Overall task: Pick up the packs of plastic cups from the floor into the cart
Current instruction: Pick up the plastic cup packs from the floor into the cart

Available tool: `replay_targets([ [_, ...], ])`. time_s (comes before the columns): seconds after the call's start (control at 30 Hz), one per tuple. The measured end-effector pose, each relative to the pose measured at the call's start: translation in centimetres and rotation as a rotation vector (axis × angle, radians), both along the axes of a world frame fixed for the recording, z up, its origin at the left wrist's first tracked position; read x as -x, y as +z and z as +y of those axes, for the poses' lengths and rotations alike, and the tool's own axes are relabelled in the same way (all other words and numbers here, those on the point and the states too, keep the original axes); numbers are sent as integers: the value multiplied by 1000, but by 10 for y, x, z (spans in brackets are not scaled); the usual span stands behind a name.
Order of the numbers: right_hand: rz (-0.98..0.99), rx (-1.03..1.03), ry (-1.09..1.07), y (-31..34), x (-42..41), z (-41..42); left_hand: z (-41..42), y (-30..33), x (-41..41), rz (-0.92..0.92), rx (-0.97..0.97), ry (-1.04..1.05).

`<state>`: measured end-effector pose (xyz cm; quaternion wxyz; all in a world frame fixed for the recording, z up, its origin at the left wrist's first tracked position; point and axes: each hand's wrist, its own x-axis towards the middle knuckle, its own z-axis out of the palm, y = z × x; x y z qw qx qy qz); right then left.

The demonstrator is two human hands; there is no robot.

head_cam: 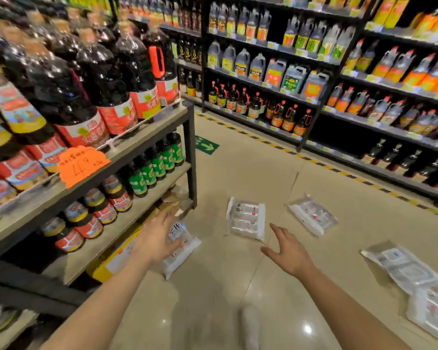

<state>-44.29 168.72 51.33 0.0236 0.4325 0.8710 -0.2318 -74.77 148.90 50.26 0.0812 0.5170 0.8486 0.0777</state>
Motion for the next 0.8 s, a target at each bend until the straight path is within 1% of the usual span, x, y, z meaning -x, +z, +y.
replay_targets([
  [0.23,-21,132,315,-38,112,106,7,-56,33,-91,85,434],
  [0.3,-32,168,381,-53,144,124,4,-74,35,-132,95,536],
  [0.37,-85,205,438,-69,173,138,1,-90,34,-184,105,629],
  [0.5,-113,266,548,-113,224,153,-3,-139,43,-242,54,811],
  [0.63,-135,309,575,-183,275,162,3,-217,69,-365,99,971],
  [0.73,-144,399,574,-261,308,166,16,-282,85,-341,41,1066],
  [0.8,-156,413,569,-323,329,172,25,-331,95,-347,13,1109],
])
